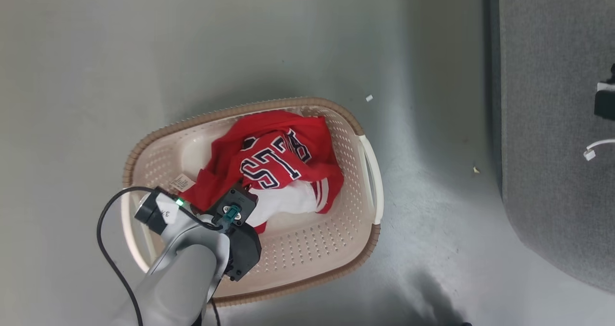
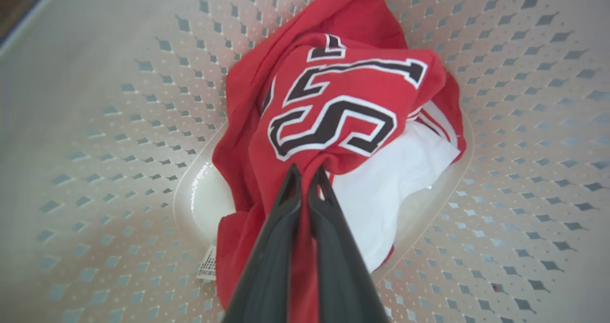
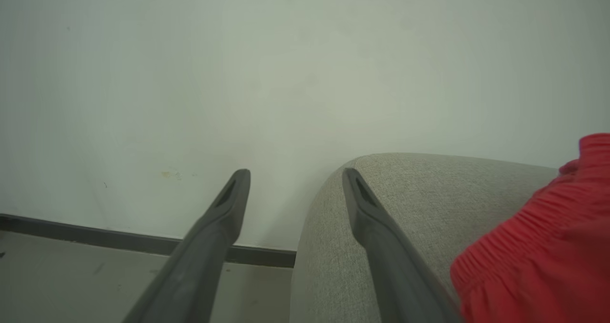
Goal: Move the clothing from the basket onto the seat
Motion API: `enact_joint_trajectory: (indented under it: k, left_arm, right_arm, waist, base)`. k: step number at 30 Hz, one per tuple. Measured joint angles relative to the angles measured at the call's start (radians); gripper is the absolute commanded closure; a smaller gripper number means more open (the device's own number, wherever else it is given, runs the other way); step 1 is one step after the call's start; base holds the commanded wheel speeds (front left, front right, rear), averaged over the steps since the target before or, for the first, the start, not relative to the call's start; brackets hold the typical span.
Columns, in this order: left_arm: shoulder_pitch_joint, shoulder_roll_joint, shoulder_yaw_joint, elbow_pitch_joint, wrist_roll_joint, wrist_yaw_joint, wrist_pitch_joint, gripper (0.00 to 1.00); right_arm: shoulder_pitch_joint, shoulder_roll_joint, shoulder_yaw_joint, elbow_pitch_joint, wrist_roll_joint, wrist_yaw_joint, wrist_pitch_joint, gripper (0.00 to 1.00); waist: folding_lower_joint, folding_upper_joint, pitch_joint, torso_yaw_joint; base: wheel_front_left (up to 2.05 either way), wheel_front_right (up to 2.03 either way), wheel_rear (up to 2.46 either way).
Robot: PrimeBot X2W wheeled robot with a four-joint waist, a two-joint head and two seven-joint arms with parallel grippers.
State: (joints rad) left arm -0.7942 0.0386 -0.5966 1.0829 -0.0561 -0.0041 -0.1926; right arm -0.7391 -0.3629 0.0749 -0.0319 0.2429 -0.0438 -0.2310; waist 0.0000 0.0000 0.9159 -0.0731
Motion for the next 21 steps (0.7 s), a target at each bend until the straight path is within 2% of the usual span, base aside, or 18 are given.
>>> enact_joint_trajectory:
  k: [9, 17, 21]
  left_arm:
    - [0.076, 0.000, -0.027, -0.119, -0.119, -0.014, -0.042, 1.00]
    - [0.111, 0.000, -0.032, -0.168, -0.146, -0.016, -0.057, 1.00]
    - [0.132, -0.001, -0.019, -0.186, -0.177, -0.041, -0.057, 1.00]
  right_arm:
    - [0.065, -0.001, 0.001, 0.076, 0.000, 0.002, -0.009, 0.00]
    - [0.118, 0.000, -0.002, 0.139, 0.001, 0.009, -0.017, 0.00]
    - [0.154, 0.009, -0.002, 0.168, 0.004, 0.009, -0.017, 0.00]
  waist:
    - [0.0000, 0.0000, -0.096, 0.036]
    - [0.0000, 0.0000, -0.195, 0.059]
    - [-0.0001, 0.0000, -0.250, 0.070]
  base:
    - [0.00, 0.00, 0.00]
    - [0.00, 0.00, 0.00]
    - [0.00, 0.00, 0.00]
